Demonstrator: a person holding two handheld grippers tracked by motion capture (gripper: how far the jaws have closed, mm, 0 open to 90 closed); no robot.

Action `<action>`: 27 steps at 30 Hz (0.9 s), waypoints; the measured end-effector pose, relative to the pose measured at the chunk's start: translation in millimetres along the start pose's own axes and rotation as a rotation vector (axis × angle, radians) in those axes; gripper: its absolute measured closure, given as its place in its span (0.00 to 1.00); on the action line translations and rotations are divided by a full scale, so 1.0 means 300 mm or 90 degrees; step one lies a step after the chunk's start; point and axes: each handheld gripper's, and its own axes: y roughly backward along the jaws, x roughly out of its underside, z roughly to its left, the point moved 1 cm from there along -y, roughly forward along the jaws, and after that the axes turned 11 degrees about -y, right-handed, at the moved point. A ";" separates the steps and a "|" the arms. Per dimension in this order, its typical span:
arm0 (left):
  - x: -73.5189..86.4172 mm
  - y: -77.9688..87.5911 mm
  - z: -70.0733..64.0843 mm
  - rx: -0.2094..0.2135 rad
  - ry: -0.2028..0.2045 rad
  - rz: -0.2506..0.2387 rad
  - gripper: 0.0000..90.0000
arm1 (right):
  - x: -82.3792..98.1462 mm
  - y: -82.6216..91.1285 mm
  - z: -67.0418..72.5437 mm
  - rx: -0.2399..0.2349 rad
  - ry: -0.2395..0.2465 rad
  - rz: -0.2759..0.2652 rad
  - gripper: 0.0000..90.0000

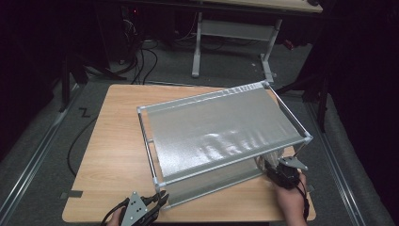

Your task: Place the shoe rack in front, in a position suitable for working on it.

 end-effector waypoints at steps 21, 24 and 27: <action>-0.002 -0.004 -0.011 0.004 -0.001 -0.004 0.89 | 0.037 0.010 0.411 -0.206 0.138 0.044 0.60; -0.002 -0.005 -0.012 0.004 0.001 -0.005 0.89 | 0.048 0.016 0.486 -0.236 0.160 0.045 0.60; -0.003 -0.005 -0.013 0.005 0.000 -0.004 0.89 | 0.063 0.028 0.569 -0.262 0.174 0.055 0.60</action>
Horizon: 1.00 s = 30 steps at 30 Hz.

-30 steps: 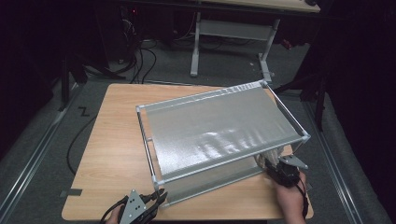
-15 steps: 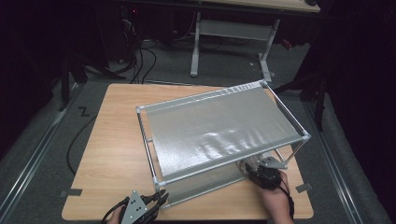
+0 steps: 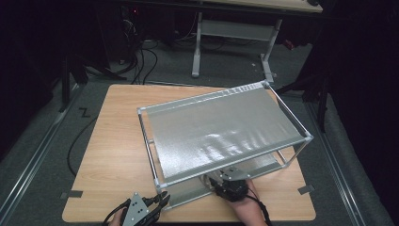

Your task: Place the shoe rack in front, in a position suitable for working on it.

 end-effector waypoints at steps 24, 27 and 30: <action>-0.003 -0.006 -0.016 0.007 -0.005 -0.005 0.89 | -0.015 -0.055 0.345 -0.164 0.076 0.017 0.61; -0.003 -0.006 -0.017 0.007 -0.005 -0.007 0.89 | -0.018 -0.062 0.346 -0.174 0.084 0.011 0.61; -0.003 -0.006 -0.017 0.006 -0.007 -0.004 0.89 | -0.021 -0.062 0.347 -0.167 0.090 0.020 0.63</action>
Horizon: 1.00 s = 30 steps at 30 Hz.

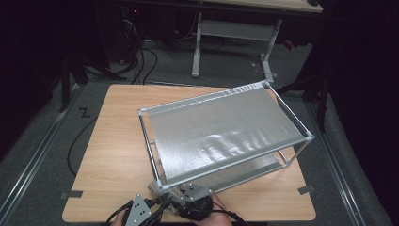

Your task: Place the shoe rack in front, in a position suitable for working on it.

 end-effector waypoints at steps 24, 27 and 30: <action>0.000 -0.001 0.004 0.000 -0.006 0.005 0.88 | -0.003 0.131 -0.160 0.125 -0.012 -0.064 0.75; -0.001 -0.004 0.010 -0.002 -0.006 0.006 0.88 | 0.012 0.192 -0.170 0.145 -0.028 -0.077 0.75; -0.003 -0.008 0.015 -0.007 -0.006 0.009 0.88 | 0.033 0.255 -0.189 0.163 -0.035 -0.084 0.75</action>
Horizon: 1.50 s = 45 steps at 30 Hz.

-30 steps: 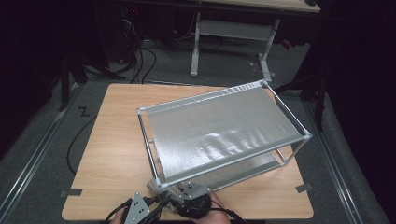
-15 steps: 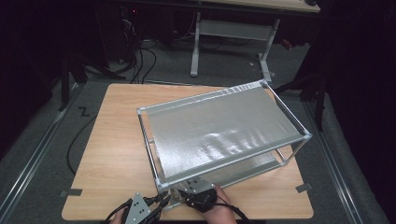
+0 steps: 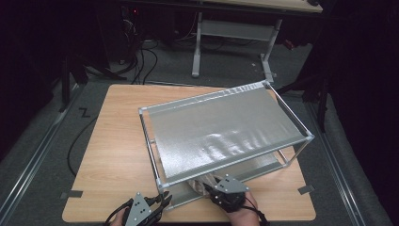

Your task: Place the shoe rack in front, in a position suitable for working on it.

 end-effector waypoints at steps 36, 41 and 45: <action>0.007 -0.037 0.064 -0.002 0.016 -0.003 0.88 | 0.092 -0.026 -0.228 0.104 -0.060 0.080 0.73; 0.001 -0.042 0.053 0.009 0.012 -0.004 0.89 | 0.086 -0.013 -0.234 0.094 -0.069 0.057 0.72; -0.004 -0.054 0.049 0.022 0.005 -0.007 0.89 | 0.080 0.042 -0.230 0.104 -0.074 0.012 0.72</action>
